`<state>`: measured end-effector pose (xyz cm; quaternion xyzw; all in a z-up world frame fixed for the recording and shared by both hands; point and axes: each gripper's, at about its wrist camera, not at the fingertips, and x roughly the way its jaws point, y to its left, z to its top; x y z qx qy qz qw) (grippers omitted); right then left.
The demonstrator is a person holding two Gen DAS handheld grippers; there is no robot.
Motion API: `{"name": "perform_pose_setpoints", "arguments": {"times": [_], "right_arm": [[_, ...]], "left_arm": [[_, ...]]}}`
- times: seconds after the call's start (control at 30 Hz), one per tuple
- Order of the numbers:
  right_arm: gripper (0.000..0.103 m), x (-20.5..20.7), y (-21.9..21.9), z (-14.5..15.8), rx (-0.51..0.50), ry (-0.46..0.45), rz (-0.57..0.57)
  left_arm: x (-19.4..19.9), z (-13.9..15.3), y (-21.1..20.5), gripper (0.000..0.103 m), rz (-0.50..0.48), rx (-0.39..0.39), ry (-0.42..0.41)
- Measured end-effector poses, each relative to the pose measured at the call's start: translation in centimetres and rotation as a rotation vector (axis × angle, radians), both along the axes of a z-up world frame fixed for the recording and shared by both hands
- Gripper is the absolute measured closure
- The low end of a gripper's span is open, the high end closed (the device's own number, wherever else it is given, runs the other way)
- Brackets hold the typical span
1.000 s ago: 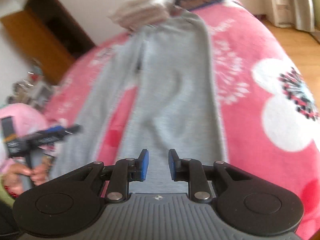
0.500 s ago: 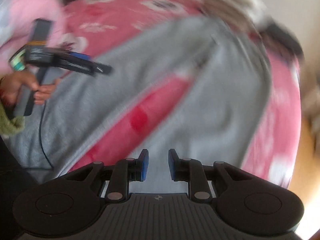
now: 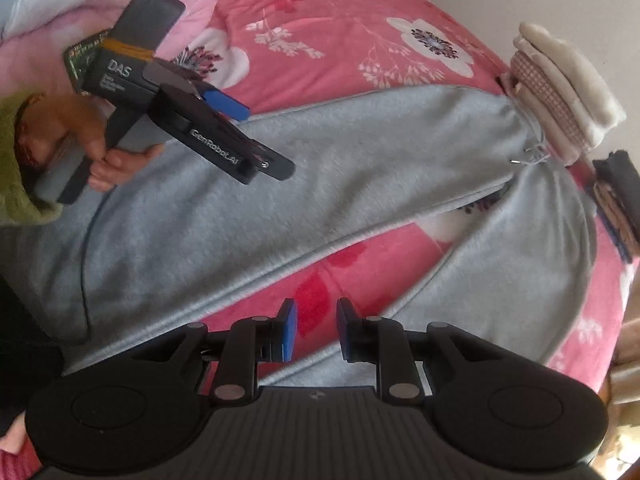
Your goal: Fold clothes
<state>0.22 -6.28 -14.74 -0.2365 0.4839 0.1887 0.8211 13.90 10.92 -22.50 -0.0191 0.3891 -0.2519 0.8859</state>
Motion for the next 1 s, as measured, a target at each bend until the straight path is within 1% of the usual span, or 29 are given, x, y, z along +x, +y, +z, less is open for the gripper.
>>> {"name": "perform_pose_setpoints", "arguments": {"times": [0.1,0.2,0.3,0.43,0.5,0.6,0.67,0.7,0.73,0.77,0.8,0.83,0.87,0.9,0.97,1.0], "right_arm": [[0.08,0.4,-0.8,-0.4,0.006,-0.001,-0.031],[0.08,0.8,-0.5,-0.5,0.062,0.014,-0.004],[0.08,1.5,-0.8,-1.1,0.111,0.037,0.002],[0.08,3.5,-3.0,-1.9,0.191,0.043,-0.073],[0.08,5.4,-4.6,-2.3,0.235,0.031,-0.121],[0.079,9.8,-6.4,-2.5,0.311,0.02,-0.182],[0.079,13.2,-7.1,-2.0,0.374,0.017,-0.207],[0.079,15.0,-7.5,-1.6,0.403,0.009,-0.212],[0.075,16.7,-7.9,-1.2,0.431,0.001,-0.216],[0.071,18.6,-8.4,-0.7,0.455,-0.012,-0.222],[0.06,20.7,-8.8,-0.4,0.477,-0.026,-0.23],[0.057,22.9,-9.3,-0.2,0.5,-0.04,-0.242],[0.057,25.2,-9.9,-0.2,0.524,-0.053,-0.259],[0.056,27.8,-10.5,-0.3,0.55,-0.045,-0.279],[0.055,33.2,-11.3,-1.1,0.594,-0.006,-0.33],[0.051,35.8,-11.7,-1.6,0.609,0.013,-0.36]], "left_arm": [[0.0,-0.4,-0.2,0.0,0.0,0.025,-0.006],[0.2,-0.7,-0.3,0.0,0.008,0.038,-0.012],[0.6,-1.2,-0.2,0.0,0.05,0.051,-0.013],[1.4,-1.5,0.2,0.0,0.123,0.076,-0.028],[2.0,-1.8,0.3,0.0,0.158,0.091,-0.032],[3.2,-2.4,0.4,0.001,0.218,0.116,-0.04],[4.2,-2.8,0.5,0.006,0.25,0.149,-0.026],[4.6,-2.8,0.4,0.007,0.259,0.166,-0.021],[4.9,-2.9,0.4,0.008,0.268,0.183,-0.015],[5.3,-3.0,0.4,0.012,0.277,0.2,-0.009],[5.7,-3.0,0.3,0.013,0.285,0.217,-0.004],[6.0,-3.1,0.2,0.017,0.292,0.235,0.001],[6.1,-2.8,-0.3,0.021,0.278,0.263,-0.003],[6.2,-2.6,-0.8,0.023,0.265,0.289,-0.006],[6.8,-2.2,-1.7,0.028,0.254,0.324,0.013],[7.1,-1.9,-2.2,0.029,0.249,0.341,0.024]]}}
